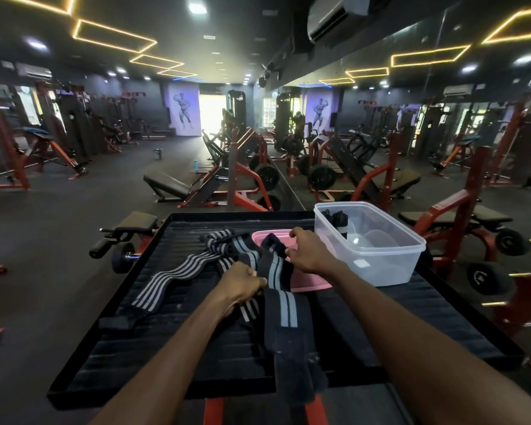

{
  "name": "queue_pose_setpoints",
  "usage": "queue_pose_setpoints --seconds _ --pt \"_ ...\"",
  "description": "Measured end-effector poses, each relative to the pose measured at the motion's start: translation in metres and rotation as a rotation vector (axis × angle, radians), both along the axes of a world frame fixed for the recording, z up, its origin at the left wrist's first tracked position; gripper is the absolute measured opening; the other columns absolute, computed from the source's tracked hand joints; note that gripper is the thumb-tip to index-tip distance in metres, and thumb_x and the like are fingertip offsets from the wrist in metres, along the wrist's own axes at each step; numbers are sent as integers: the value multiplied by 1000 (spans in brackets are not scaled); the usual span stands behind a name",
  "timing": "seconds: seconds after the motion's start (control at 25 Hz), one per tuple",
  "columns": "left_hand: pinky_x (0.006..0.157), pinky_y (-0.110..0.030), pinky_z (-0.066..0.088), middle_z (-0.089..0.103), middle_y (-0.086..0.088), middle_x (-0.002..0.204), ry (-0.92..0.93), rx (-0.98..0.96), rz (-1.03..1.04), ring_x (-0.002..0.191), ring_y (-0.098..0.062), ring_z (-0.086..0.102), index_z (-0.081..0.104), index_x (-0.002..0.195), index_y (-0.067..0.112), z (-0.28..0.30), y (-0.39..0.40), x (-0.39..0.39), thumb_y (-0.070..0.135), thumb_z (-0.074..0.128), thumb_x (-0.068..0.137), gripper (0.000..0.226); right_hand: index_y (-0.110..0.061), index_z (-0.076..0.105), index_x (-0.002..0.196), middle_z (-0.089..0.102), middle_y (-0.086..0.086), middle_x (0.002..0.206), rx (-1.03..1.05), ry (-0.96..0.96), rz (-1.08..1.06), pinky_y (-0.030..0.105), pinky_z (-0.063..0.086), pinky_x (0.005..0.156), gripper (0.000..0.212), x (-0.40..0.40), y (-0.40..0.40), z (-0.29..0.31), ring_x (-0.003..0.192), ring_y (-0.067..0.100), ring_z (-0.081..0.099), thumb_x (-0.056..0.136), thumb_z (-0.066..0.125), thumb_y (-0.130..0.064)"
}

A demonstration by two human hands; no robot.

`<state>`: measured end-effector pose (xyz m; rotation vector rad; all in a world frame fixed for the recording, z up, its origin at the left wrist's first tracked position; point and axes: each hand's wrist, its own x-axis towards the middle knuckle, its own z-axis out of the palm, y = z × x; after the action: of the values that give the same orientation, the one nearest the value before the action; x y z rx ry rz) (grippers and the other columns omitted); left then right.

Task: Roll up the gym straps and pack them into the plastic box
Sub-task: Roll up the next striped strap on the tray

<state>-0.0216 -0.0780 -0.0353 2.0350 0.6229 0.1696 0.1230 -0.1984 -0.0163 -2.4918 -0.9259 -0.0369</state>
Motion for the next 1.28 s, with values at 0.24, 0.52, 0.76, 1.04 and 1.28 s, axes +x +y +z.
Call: queue_pose_setpoints --seconds 0.24,0.52,0.76,1.04,1.28 --pt "47 -33 54 58 -9 82 -135 -295 -76 56 -15 62 42 94 14 11 -17 -11 9 44 99 8 -12 39 144 59 14 134 141 227 1 38 47 100 66 18 17 -11 123 31 56 86 65 -32" --pt "67 -34 54 64 -8 94 -237 -472 -114 80 -20 63 50 100 23 8 -13 -14 20 45 103 7 -10 67 116 70 11 111 314 379 22 39 54 91 30 33 18 8 100 24 66 89 73 -22" --pt "95 -46 53 69 -15 116 -250 -867 -187 101 -29 67 61 124 8 16 -28 -23 30 50 99 35 -4 67 84 67 13 78 456 619 -3 33 49 65 19 26 3 16 67 20 62 94 66 -20" --pt "111 -50 36 63 -25 123 -257 -1240 -438 113 -37 61 58 131 -2 10 -32 -62 30 57 94 49 -10 51 59 51 6 59 599 808 -37 29 39 54 38 1 0 25 52 16 48 96 60 -10" --pt "117 -59 24 41 -37 144 -202 -1094 -406 139 -52 30 51 135 -7 -15 -29 -84 34 72 83 69 1 70 91 73 26 99 645 914 -124 40 55 68 12 -16 16 18 75 28 70 86 70 -10"
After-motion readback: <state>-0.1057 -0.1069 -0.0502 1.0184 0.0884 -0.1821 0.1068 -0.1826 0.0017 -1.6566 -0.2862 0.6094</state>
